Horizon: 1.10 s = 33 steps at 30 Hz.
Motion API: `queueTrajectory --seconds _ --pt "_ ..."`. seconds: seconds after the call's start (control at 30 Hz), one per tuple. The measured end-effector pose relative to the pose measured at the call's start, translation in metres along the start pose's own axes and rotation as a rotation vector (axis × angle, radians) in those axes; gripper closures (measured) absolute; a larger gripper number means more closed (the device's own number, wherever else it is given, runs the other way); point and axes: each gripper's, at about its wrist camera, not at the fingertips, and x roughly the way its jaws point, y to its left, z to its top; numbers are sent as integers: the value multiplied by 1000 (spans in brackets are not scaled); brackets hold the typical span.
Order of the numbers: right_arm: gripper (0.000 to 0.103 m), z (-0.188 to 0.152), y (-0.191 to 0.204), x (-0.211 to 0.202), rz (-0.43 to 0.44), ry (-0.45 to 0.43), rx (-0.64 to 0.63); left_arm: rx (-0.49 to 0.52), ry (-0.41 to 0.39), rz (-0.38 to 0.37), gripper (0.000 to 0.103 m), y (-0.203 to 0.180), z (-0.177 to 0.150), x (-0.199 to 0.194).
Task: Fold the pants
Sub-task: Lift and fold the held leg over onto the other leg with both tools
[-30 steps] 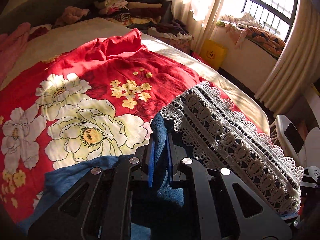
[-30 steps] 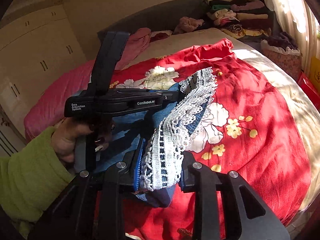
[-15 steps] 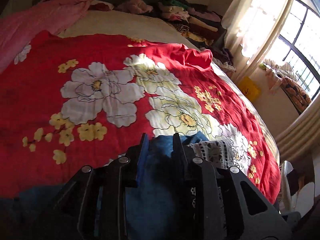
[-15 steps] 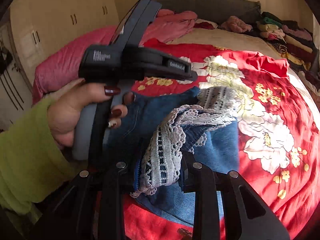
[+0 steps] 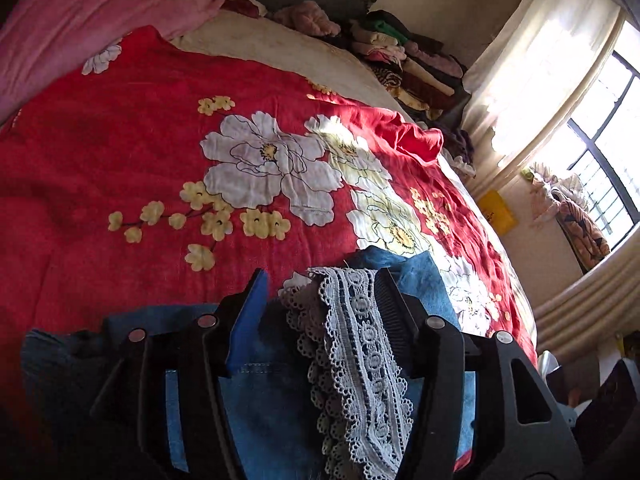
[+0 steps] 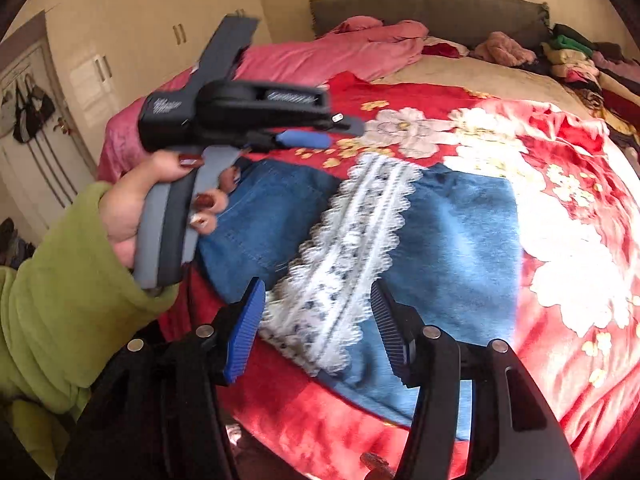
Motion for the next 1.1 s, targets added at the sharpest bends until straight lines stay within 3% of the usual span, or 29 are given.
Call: queueTrajectory --seconds 0.13,0.23,0.27,0.3,0.33,0.4,0.47,0.5,0.53,0.57,0.67,0.73,0.9,0.97,1.1 --pt "47 17 -66 -1 -55 -20 199 -25 72 -3 43 1 -4 21" --pt "45 28 -107 13 -88 14 290 -31 115 28 42 1 -6 36" --pt "44 32 -115 19 -87 19 309 -36 125 59 46 1 -7 41" --pt "42 35 -124 27 -75 34 323 -39 131 74 68 0 -8 45" --pt "42 38 -131 33 -82 48 335 -41 137 69 78 -1 -8 48" --pt "41 43 -139 49 -84 75 347 -18 134 88 89 -9 -8 50" --pt "42 48 -146 69 -89 101 355 1 118 77 93 -18 -5 47" --pt "47 49 -147 78 -77 130 346 9 107 70 94 -22 -1 44" --pt "85 49 -145 85 -63 159 330 26 99 62 94 -27 3 41" --pt "97 50 -144 86 -56 153 324 49 88 58 94 -32 7 38" --pt "97 47 -139 76 -96 88 309 105 81 101 93 -36 9 39" --pt "95 42 -138 79 -140 99 296 122 103 179 89 -27 1 53" --pt "78 42 -133 76 -213 97 239 95 96 220 64 -12 -11 51" --pt "60 43 -130 64 -232 67 228 101 85 228 63 -12 -11 41" --pt "50 38 -123 39 -225 18 230 93 53 239 62 -14 -12 15"
